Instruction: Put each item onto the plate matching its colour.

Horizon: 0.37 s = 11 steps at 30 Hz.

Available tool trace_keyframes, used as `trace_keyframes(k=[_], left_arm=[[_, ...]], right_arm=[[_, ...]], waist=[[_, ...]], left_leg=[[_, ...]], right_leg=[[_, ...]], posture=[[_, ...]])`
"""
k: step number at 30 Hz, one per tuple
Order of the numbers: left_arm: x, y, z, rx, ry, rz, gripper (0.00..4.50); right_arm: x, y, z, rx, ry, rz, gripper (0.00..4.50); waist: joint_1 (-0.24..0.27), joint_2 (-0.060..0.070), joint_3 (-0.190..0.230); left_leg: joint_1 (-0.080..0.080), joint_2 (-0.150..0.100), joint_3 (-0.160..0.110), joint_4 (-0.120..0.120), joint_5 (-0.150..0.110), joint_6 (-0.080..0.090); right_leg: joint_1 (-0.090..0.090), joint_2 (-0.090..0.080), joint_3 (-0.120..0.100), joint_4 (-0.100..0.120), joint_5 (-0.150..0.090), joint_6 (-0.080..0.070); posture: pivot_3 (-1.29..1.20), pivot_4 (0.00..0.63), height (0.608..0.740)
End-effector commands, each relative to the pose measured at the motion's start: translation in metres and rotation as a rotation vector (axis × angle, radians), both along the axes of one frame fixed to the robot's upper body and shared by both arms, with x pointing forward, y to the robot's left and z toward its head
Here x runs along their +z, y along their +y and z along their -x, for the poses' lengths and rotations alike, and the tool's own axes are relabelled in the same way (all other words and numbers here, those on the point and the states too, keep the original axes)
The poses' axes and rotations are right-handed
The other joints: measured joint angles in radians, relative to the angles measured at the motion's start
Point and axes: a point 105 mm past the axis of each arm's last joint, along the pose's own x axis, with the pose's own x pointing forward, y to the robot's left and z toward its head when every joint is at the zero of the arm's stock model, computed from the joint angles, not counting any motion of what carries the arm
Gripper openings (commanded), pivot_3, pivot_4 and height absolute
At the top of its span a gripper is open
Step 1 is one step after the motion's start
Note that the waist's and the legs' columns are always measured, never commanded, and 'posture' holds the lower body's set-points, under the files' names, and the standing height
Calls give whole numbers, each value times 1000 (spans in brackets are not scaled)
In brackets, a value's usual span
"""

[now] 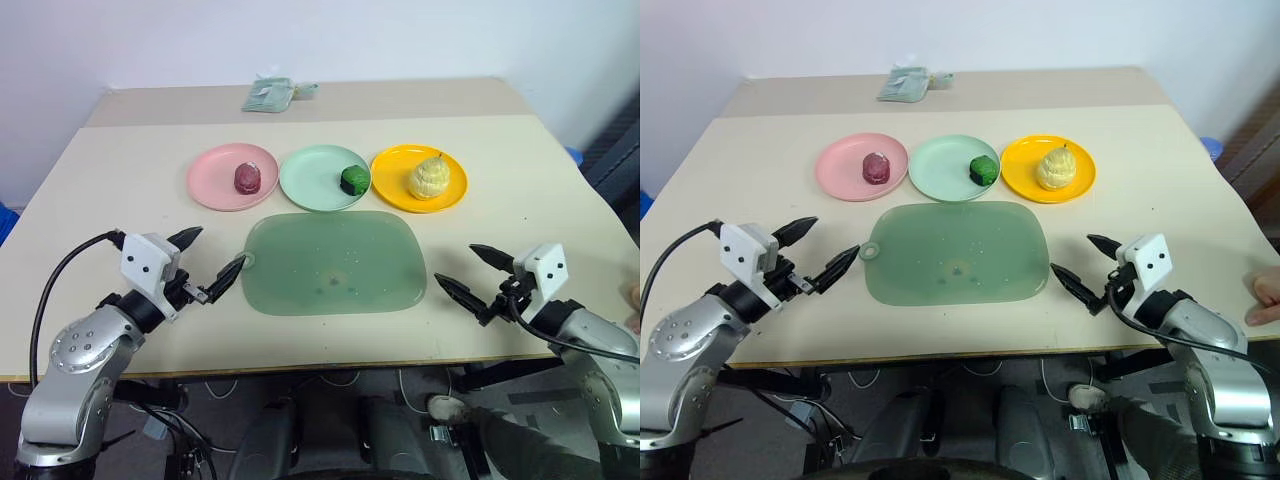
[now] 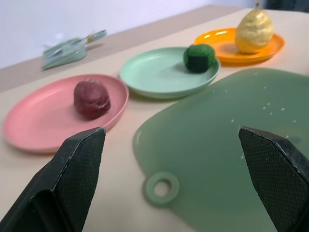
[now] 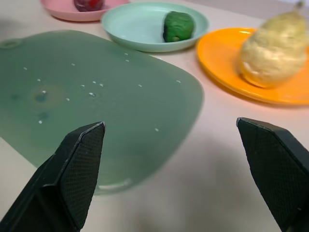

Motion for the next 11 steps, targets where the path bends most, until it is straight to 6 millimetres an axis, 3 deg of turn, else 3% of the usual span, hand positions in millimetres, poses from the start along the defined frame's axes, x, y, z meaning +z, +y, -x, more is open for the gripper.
trace_keyframes(k=[1, 11], left_arm=[[7, -6, 0, -48, -12, -1, 4500], [-1, -15, 8, -108, 56, 15, 4500]], right_arm=[[21, 2, 0, -13, -77, -16, 4450], [35, 1, -11, -9, -115, -19, 4450]], waist=[[3, 0, 0], [10, 0, 0]], left_leg=[[-1, 0, 0, 0, 1, 1], [-2, -1, 0, 0, 0, 2]], right_leg=[[-1, 0, 0, 0, 0, 0], [-2, -1, -1, 0, 0, 0]], posture=[[0, 150, 740], [0, 150, 740]])
